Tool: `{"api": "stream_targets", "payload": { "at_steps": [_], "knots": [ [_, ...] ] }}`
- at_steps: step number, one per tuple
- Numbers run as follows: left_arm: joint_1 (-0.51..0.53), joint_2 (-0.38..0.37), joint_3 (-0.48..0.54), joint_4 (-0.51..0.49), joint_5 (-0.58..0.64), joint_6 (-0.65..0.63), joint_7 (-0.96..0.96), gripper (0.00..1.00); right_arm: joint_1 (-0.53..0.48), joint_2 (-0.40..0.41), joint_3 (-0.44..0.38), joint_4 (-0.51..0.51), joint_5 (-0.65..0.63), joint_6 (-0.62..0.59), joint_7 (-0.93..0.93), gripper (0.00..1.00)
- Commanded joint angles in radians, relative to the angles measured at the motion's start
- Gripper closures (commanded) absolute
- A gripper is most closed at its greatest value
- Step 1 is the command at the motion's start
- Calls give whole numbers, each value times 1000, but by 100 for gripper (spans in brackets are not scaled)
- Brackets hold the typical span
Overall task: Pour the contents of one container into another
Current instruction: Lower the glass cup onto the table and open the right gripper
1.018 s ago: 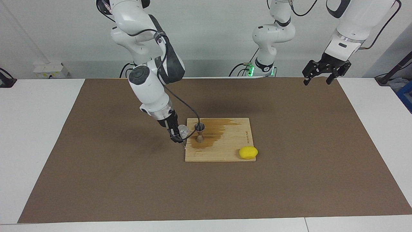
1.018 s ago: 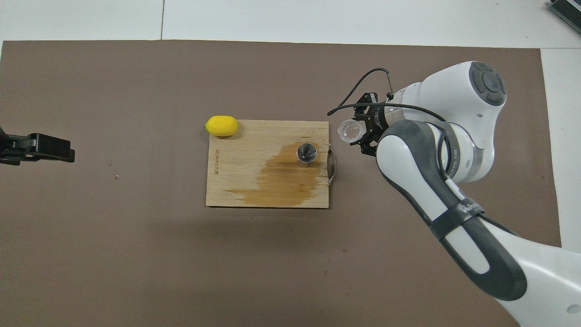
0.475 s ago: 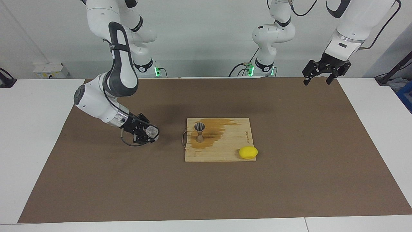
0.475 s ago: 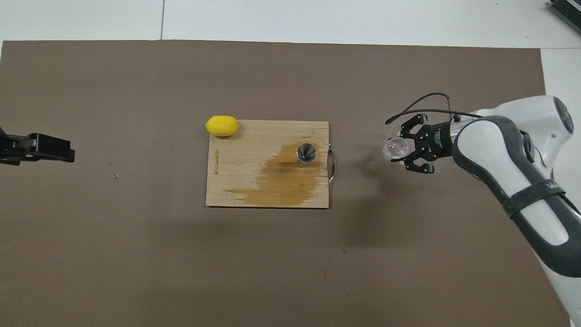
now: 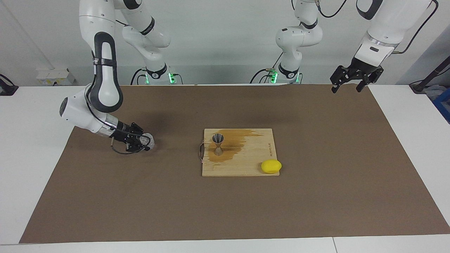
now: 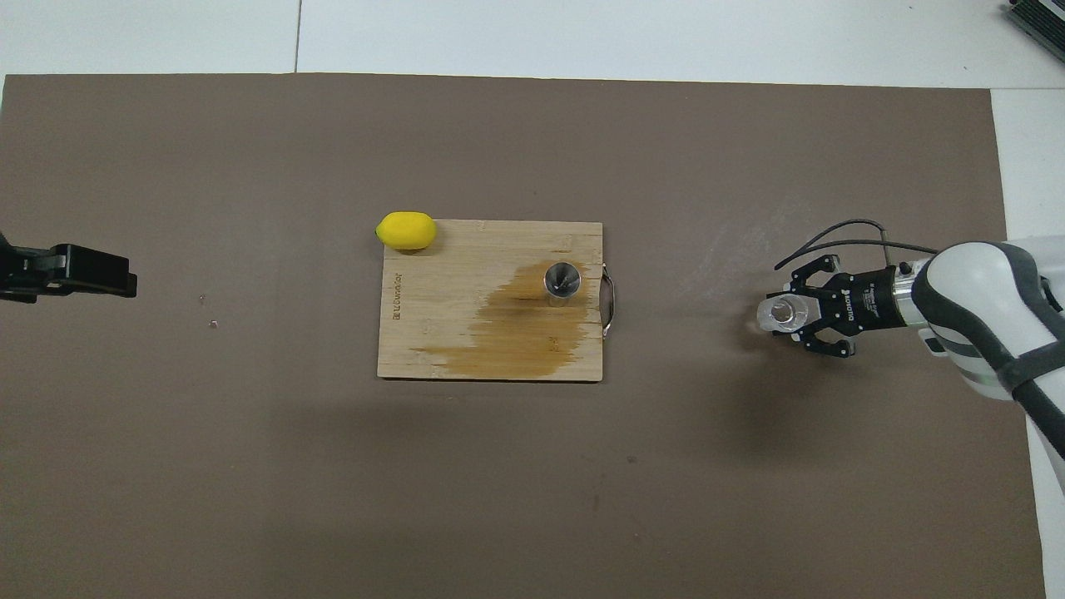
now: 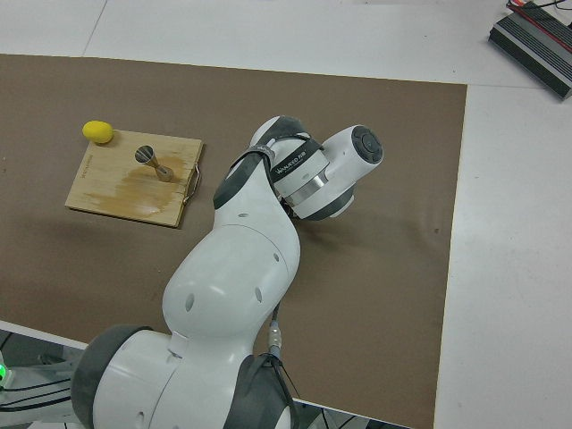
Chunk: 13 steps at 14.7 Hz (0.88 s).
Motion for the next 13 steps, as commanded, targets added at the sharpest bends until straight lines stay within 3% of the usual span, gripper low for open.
{"api": "stream_targets", "payload": {
  "at_steps": [1,11,12,13],
  "knots": [
    [2,-31,4,-33,-12,4,-7,0,-23,18,13,-5,40,-8,-63,100],
    [0,-31,4,-33,-12,4,-7,0,-24,54,11,2,83,11,-83,100],
    [2,-32,4,-33,-12,4,-7,0,-24,54,11,2,83,14,-83,96],
    [2,-31,4,-33,-12,4,-7,0,-23,54,11,4,81,26,-82,80]
  ]
}}
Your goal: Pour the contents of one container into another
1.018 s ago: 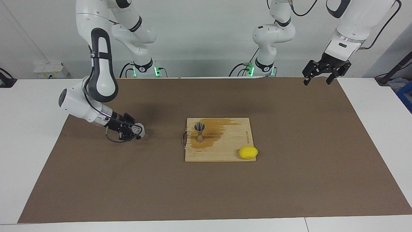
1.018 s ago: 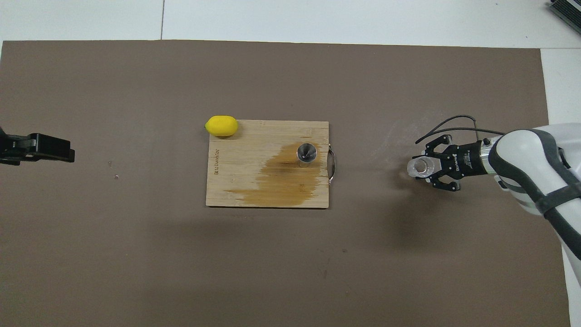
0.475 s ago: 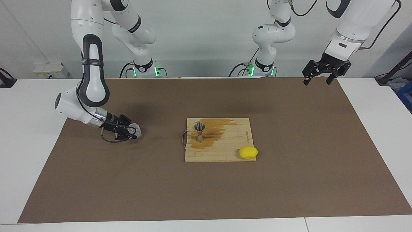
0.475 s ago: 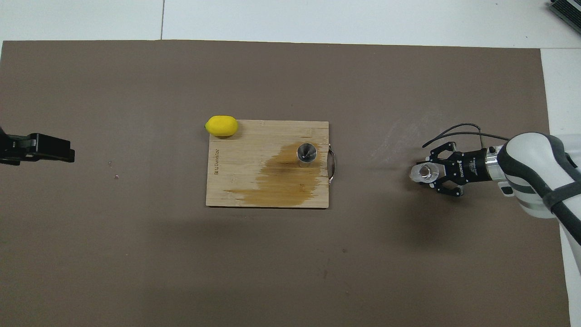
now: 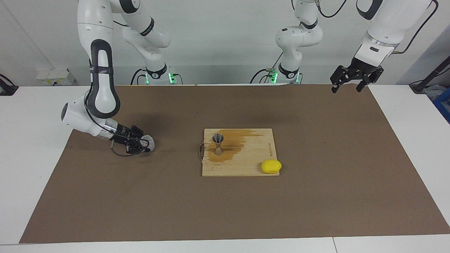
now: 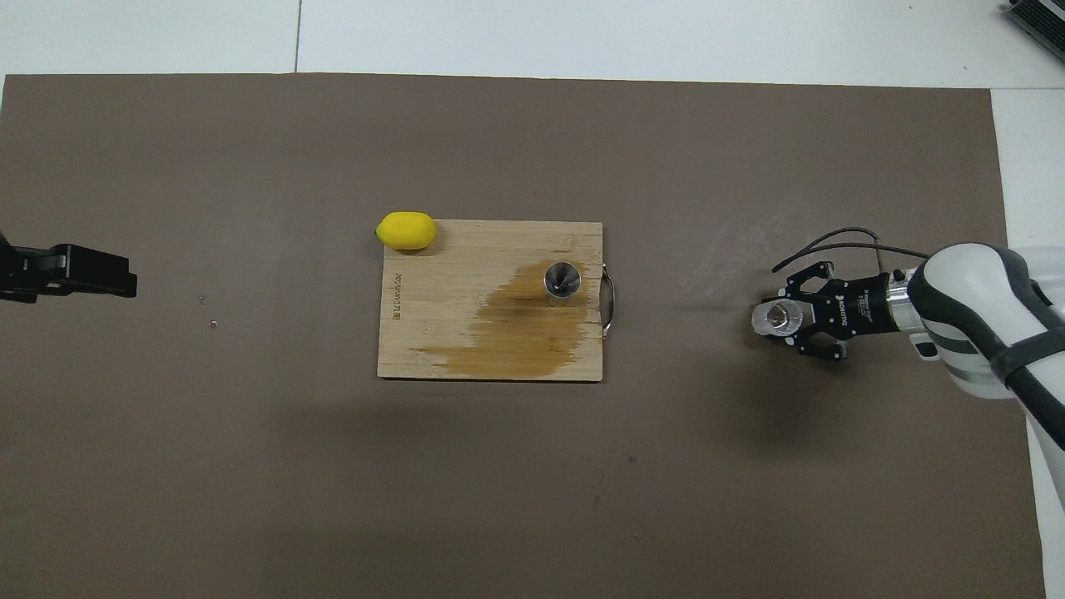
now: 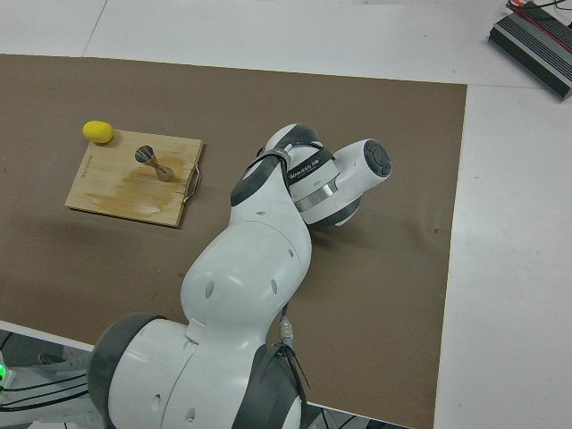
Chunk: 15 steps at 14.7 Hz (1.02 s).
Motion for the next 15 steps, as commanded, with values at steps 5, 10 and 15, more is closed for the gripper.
{"api": "stream_targets", "payload": {
  "at_steps": [5,10,15],
  "knots": [
    [2,-31,4,-33,-12,4,-7,0,-13,-4,4,31,13,9,-22,0],
    [2,-31,4,-33,-12,4,-7,0,-47,-89,0,40,-166,-11,-32,0],
    [2,-31,4,-33,-12,4,-7,0,-48,-179,5,94,-429,-118,-188,0]
  ]
}}
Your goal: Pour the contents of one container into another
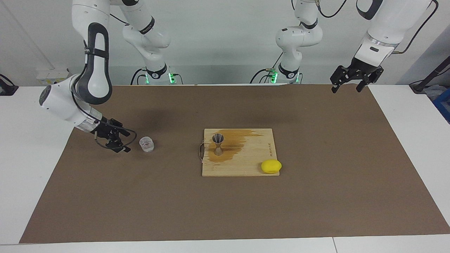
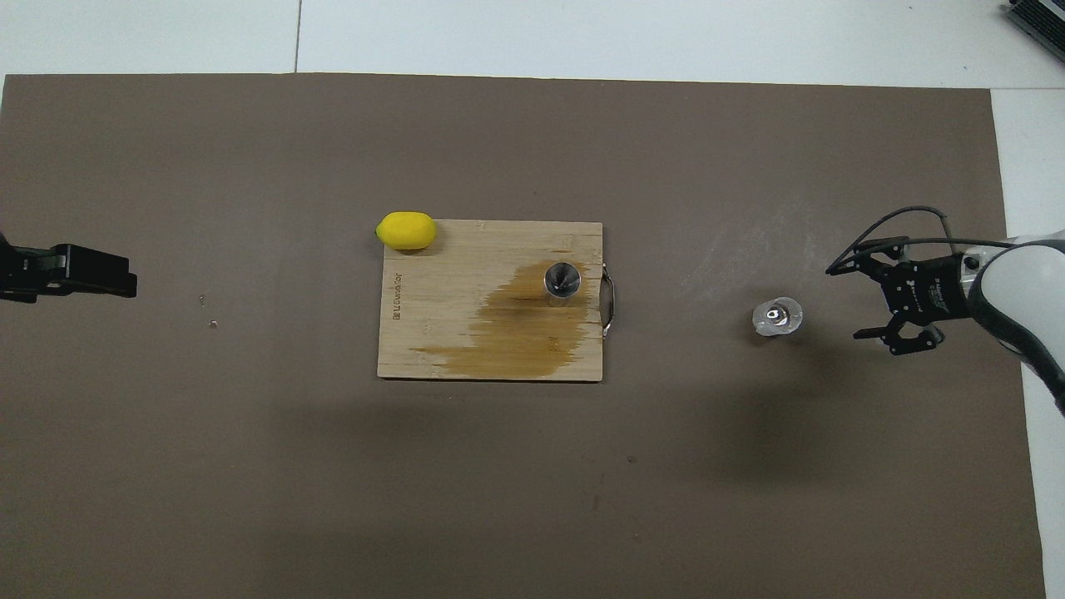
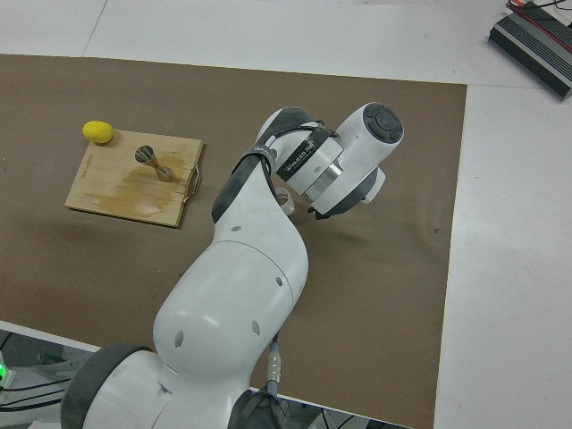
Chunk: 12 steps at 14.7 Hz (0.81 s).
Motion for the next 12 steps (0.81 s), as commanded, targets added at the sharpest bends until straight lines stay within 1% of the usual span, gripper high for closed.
{"api": "stream_targets", "payload": {
  "at_steps": [1,2,3,5,6,9,10,12],
  "knots": [
    [0,-32,4,-33,-12,4,-7,0,2,-36,12,51,-146,-105,-123,0],
    [0,-32,4,-33,-12,4,-7,0,8,-60,20,54,-195,-124,-181,0],
    [2,-31,4,-33,-12,4,-7,0,37,-85,23,54,-235,-130,-271,0],
    [0,-32,4,-33,-12,4,-7,0,94,-122,21,52,-249,-150,-397,0],
    [2,-31,4,-33,-12,4,-7,0,133,-127,21,54,-255,-159,-422,0],
    [2,-30,4,-33,-12,4,-7,0,285,-137,23,71,-419,-162,-429,0],
    [0,-32,4,-33,-12,4,-7,0,315,-134,23,97,-445,-174,-421,0],
    [2,-32,4,-33,-12,4,-7,0,319,-124,23,193,-449,-237,-419,0]
  ]
}}
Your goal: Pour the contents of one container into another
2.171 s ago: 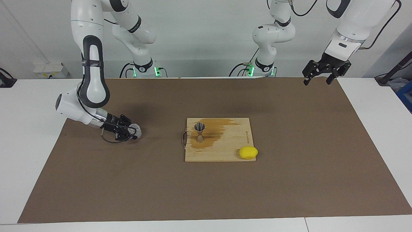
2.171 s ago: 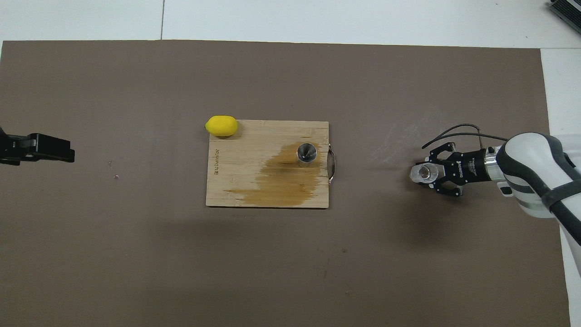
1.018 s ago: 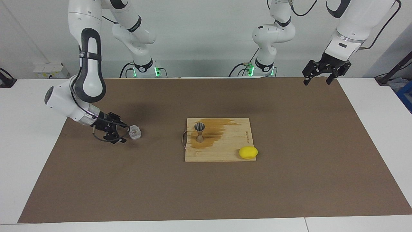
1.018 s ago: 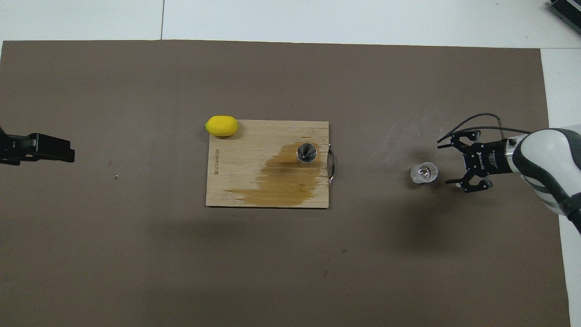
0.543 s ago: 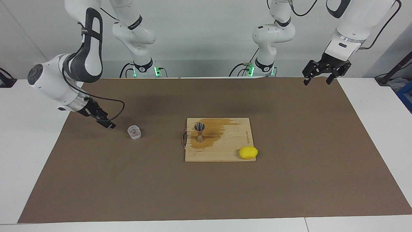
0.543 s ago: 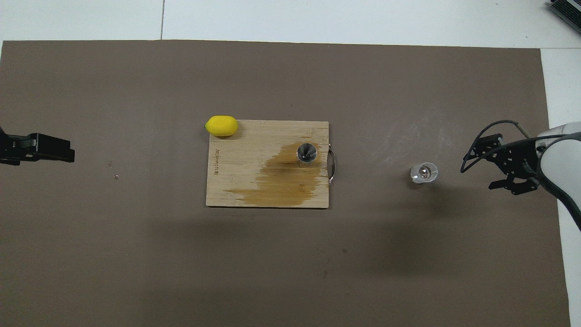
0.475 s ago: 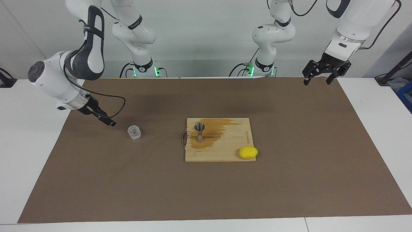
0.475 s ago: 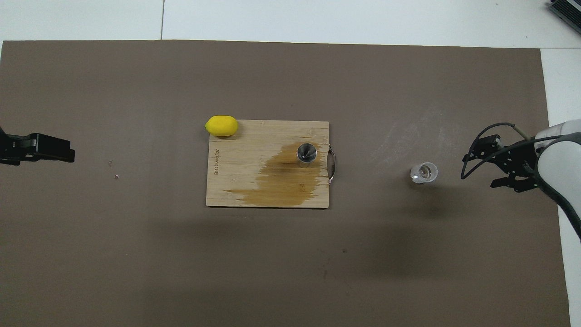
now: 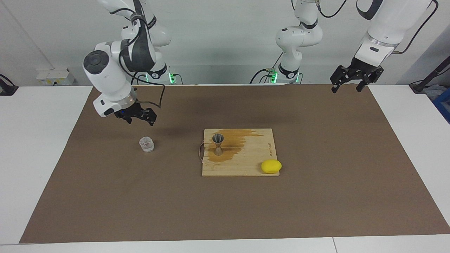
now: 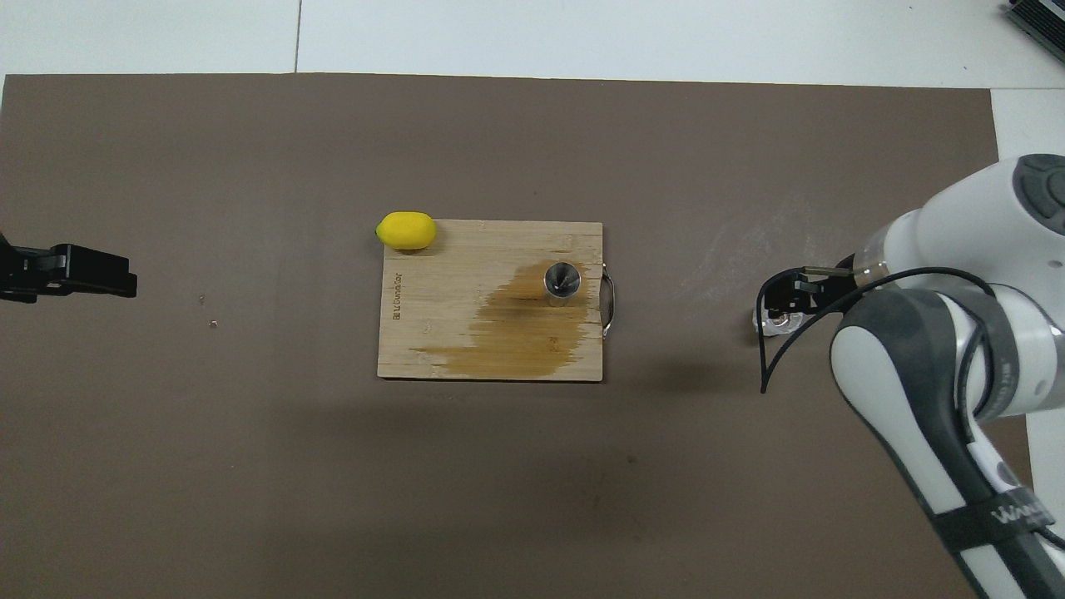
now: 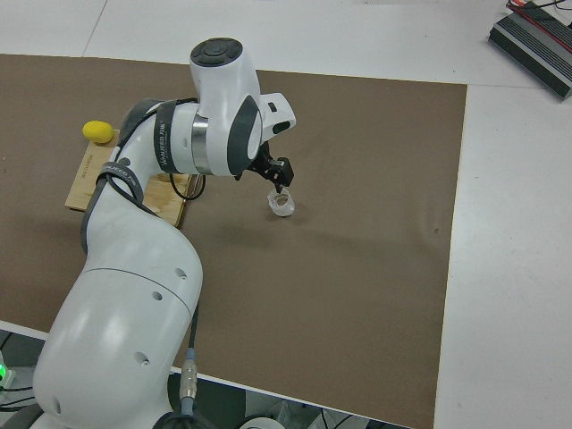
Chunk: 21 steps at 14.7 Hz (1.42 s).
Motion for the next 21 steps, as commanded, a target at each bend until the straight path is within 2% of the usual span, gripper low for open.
{"api": "stream_targets", "payload": {
  "at_steps": [1,5,9,12,15,21],
  "knots": [
    [2,-32,4,-33,-12,4,-7,0,-6,8,-5,145,-28,-86,-17,0],
    [2,-32,4,-33,-12,4,-7,0,-40,8,-14,294,-41,-82,-17,0],
    [0,-30,4,-33,-12,4,-7,0,-121,-2,-19,385,-50,-96,-25,0],
    [0,-32,4,-33,-12,4,-7,0,-123,-5,-16,447,-74,-232,-15,0],
    [0,-30,4,-33,-12,4,-7,0,-104,-37,0,435,-74,-333,-15,0],
    [2,-32,4,-33,-12,4,-9,0,-21,-22,3,451,-105,-392,-14,0]
  ]
}}
